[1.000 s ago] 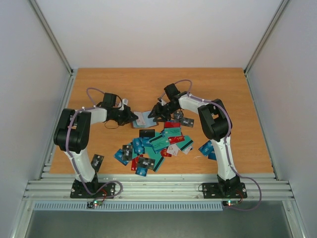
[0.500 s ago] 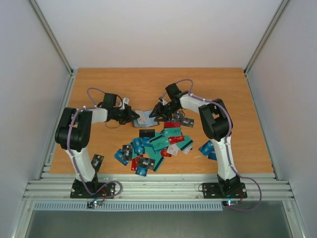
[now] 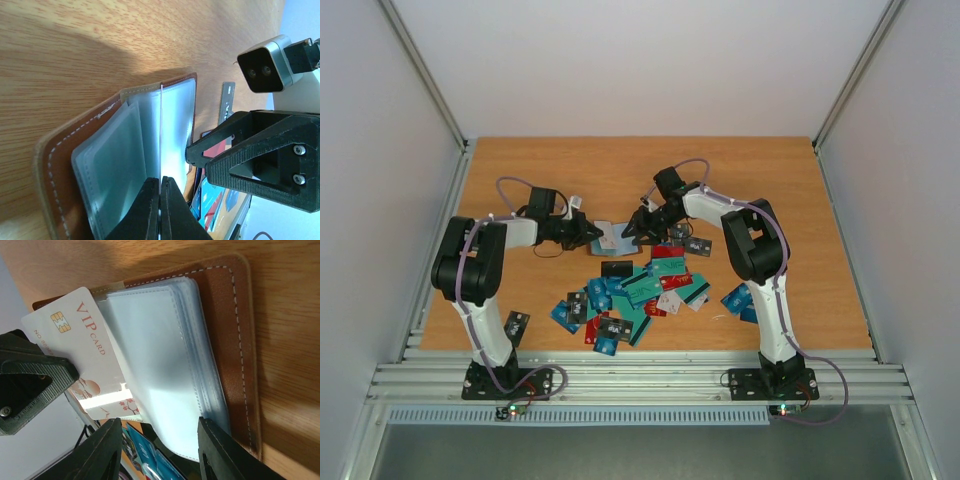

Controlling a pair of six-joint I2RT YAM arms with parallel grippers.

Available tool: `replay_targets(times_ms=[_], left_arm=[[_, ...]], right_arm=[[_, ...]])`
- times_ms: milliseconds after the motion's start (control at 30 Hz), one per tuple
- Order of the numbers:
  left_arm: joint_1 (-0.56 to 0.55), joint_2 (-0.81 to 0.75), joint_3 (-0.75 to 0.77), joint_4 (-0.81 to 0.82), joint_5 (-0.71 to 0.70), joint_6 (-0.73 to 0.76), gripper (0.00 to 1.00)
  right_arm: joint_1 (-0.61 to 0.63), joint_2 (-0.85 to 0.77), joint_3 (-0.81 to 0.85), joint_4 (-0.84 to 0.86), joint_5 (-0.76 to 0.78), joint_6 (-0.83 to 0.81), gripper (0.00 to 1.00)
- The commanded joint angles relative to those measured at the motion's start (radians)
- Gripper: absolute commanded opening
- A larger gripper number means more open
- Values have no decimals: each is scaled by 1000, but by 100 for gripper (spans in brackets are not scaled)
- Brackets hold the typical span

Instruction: Put the credit cards into the card holder

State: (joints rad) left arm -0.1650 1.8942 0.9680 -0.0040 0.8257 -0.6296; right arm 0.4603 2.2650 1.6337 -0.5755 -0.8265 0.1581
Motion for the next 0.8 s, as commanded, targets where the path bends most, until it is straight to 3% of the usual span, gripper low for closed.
replay_targets(times_ms=[0,167,267,767], left_arm=[[-5,23,13,17,9,-4,0],[-7,55,30,9,23,-12,0],[-11,74,54,-74,18,1,0],[-30,111,151,-284,23,92,0]], right_arm=[[-11,-3,32,-29,11,-20,43],[-24,-22,51,-69,34,-57,43],[-27,-16,70,-95,48,-85,43],[-26,67,81,-119,91,-128,32]])
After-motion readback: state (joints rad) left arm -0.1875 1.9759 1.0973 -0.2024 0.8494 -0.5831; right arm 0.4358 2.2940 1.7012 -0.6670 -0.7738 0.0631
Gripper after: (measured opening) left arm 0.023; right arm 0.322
